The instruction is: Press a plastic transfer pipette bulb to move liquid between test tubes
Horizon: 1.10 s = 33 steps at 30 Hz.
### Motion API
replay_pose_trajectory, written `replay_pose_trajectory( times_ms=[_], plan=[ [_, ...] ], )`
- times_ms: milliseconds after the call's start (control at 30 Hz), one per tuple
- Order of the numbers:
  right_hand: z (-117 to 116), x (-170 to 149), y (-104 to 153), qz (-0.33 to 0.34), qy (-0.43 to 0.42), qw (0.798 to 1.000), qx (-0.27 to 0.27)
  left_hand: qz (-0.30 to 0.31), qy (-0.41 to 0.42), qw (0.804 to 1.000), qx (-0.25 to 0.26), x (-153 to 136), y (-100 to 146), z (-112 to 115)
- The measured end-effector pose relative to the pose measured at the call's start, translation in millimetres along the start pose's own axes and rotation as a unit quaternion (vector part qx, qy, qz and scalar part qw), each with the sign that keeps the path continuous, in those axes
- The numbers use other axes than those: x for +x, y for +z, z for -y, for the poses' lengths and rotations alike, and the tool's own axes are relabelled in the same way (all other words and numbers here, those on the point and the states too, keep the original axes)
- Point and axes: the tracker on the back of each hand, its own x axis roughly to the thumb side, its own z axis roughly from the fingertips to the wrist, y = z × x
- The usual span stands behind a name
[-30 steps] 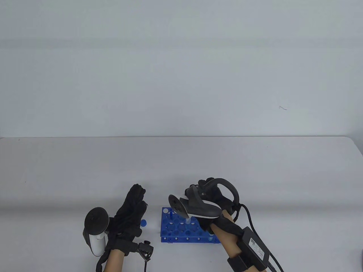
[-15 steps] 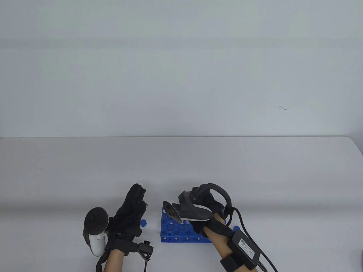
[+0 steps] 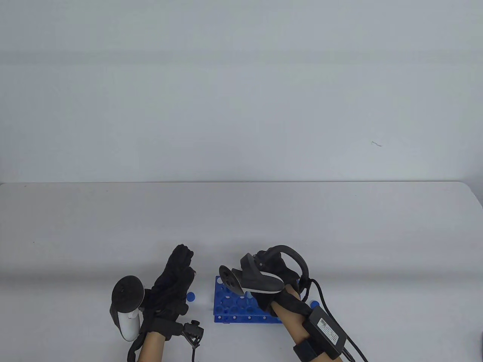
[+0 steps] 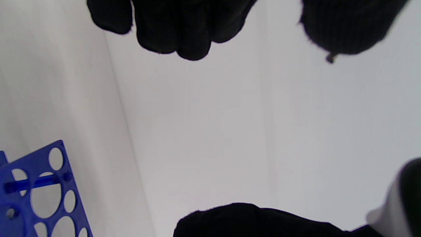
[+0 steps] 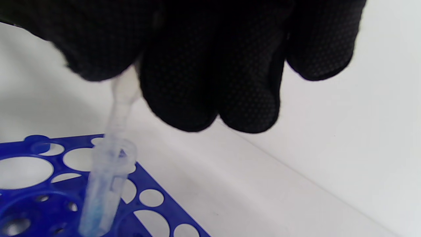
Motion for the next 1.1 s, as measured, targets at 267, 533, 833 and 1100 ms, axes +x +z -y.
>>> replay_pose_trajectory(
  times_ms=[267, 533, 833, 1100],
  plan=[
    [-2, -2, -1, -0.004, -0.020, 1.000, 0.007, 0.000, 0.001, 1.000, 0.000, 0, 0, 0],
    [1, -4, 0, -0.006, -0.023, 1.000, 0.011, 0.000, 0.004, 1.000, 0.001, 0, 0, -1],
    [32, -31, 14, -0.032, -0.062, 0.997, -0.022, -0.001, 0.003, 1.000, 0.001, 0, 0, -1],
    [77, -80, 48, -0.063, -0.125, 0.987, -0.077, -0.001, 0.002, 1.000, 0.001, 0, 0, -1]
  ],
)
